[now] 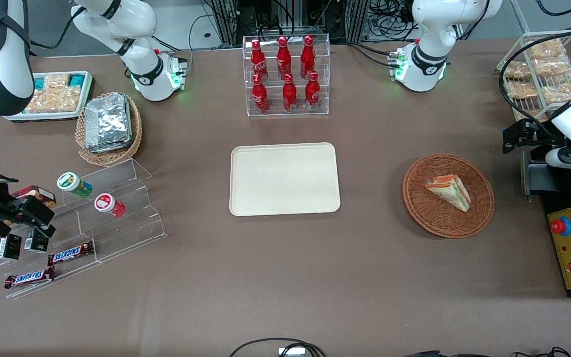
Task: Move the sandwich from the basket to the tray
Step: 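Move the left gripper over the wrapped sandwich in the wicker basket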
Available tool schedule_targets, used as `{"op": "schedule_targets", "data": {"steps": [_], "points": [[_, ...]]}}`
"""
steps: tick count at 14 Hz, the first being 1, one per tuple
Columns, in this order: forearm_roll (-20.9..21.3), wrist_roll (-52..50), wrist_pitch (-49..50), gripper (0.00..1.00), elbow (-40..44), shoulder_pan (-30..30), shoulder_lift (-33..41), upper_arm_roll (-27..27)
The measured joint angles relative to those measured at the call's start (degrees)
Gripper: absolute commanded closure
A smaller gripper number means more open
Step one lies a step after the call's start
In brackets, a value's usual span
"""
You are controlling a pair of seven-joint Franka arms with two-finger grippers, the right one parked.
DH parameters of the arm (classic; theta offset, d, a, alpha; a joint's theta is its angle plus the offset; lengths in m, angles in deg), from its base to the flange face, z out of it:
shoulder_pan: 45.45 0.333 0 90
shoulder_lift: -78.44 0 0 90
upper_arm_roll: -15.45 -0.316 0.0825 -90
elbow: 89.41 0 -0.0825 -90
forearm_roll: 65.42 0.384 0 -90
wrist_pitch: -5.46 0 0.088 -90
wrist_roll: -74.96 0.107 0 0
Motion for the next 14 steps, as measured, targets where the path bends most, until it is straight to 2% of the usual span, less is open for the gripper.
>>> {"op": "schedule_targets", "data": {"steps": [4, 7, 14], "points": [[0.1, -0.2, 0.1, 0.0, -0.1, 0.1, -0.1, -0.2], [0.2, -5.1, -0.2, 0.0, -2.3, 0.1, -0.2, -0.3], [0.3, -22.3, -12.7, 0.0, -17.9, 0.1, -0.7, -0.3]]}}
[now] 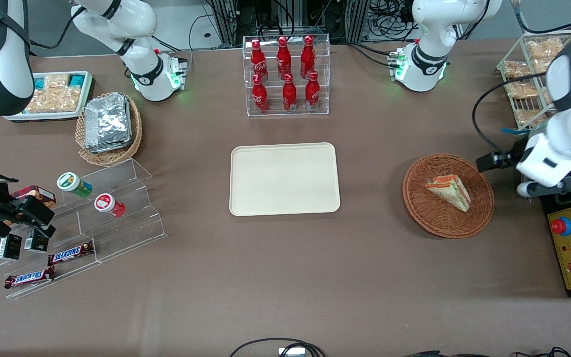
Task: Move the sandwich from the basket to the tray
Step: 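Move the left gripper over the wrapped sandwich in the wicker basket, then lower the left gripper and close it on the wrapped sandwich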
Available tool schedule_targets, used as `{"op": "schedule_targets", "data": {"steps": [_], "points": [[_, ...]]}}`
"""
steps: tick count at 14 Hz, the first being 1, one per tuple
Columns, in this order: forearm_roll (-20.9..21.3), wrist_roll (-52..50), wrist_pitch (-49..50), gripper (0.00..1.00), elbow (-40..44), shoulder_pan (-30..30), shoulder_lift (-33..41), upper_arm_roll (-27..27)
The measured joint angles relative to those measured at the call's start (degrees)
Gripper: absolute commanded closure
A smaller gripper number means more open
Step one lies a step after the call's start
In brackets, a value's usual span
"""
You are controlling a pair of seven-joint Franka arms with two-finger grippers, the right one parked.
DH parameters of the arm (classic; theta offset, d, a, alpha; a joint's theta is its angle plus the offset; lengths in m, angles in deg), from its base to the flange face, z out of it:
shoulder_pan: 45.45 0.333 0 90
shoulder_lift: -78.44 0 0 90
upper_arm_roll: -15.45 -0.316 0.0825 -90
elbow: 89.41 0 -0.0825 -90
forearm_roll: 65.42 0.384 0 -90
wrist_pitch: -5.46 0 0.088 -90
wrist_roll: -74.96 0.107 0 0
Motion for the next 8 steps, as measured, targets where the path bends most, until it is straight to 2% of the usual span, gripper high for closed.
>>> {"op": "schedule_targets", "data": {"steps": [8], "points": [[0.0, -21.2, -17.9, 0.0, -15.9, 0.0, -0.3, 0.0]]}}
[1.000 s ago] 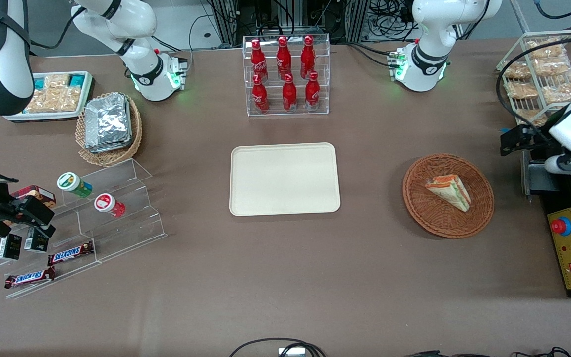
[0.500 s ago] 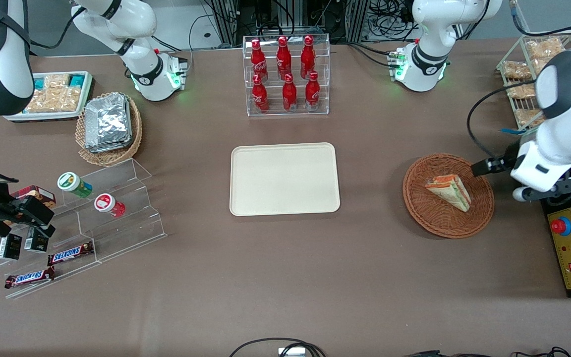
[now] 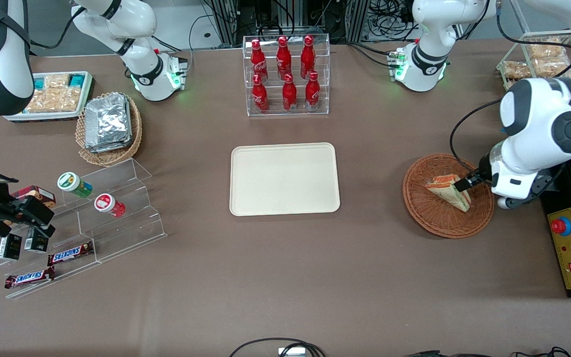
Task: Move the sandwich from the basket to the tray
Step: 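Lower the left gripper and close it on the wrapped sandwich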
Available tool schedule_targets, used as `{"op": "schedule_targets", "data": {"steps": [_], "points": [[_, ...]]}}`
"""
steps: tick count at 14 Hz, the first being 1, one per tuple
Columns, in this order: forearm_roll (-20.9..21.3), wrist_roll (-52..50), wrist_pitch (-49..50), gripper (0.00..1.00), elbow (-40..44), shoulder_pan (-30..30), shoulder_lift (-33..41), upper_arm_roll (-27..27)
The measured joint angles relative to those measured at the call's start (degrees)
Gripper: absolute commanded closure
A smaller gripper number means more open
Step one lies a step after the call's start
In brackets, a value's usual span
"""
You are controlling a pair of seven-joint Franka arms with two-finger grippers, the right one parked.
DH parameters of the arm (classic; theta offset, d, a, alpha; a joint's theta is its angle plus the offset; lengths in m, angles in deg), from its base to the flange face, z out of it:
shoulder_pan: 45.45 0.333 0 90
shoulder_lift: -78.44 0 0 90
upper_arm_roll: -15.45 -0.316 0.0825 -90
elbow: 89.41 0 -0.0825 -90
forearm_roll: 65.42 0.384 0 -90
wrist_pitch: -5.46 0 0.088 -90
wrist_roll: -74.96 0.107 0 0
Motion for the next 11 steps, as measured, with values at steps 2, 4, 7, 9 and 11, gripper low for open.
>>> {"op": "schedule_targets", "data": {"steps": [2, 4, 7, 9, 11], "points": [[0.0, -4.0, -3.7, 0.0, -2.9, 0.0, -0.3, 0.0], [0.5, -8.1, -6.9, 0.0, -5.5, 0.0, -0.8, 0.0], [0.9, -13.0, -9.2, 0.0, -6.8, 0.0, -2.5, 0.0], [0.9, -14.8, -10.7, 0.0, -6.9, 0.0, -4.1, 0.0], [1.0, -15.9, -12.3, 0.0, -7.1, 0.0, -5.6, -0.1]]}}
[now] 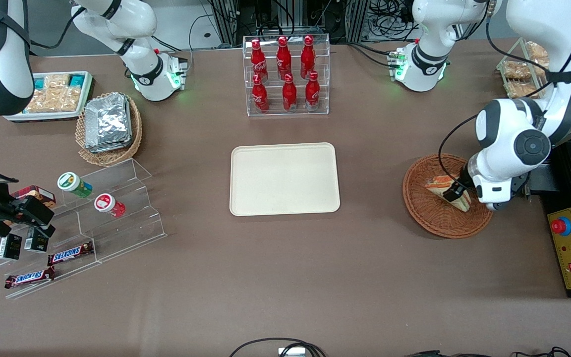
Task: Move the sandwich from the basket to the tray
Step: 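Lower the left gripper and close it on the wrapped sandwich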
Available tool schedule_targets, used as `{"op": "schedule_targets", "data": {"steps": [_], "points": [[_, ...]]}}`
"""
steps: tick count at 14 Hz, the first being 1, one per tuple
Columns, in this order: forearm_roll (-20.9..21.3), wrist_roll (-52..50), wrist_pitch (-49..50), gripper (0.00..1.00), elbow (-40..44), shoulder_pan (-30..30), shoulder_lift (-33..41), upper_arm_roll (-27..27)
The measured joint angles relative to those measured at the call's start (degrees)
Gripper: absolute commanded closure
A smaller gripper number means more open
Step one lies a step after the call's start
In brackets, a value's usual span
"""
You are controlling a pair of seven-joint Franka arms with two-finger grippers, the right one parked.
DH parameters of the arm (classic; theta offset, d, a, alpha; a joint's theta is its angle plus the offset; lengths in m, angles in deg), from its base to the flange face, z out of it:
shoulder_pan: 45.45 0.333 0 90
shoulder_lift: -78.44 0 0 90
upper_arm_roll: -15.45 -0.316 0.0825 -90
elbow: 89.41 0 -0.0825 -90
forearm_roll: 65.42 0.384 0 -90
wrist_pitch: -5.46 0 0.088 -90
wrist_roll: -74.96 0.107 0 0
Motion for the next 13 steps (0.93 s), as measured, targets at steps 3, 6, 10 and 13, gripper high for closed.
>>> {"op": "schedule_targets", "data": {"steps": [3, 6, 10, 13], "points": [[0.0, -0.6, -3.1, 0.0, -0.9, 0.5, -1.8, -0.1], [0.1, -0.7, -4.9, 0.0, -1.7, 1.6, -2.9, -0.2], [0.7, -1.4, -6.7, 0.0, -2.1, 1.8, -4.3, -0.2], [1.0, -2.3, -7.0, 0.36, -2.2, 1.9, -5.2, -0.2]]}}
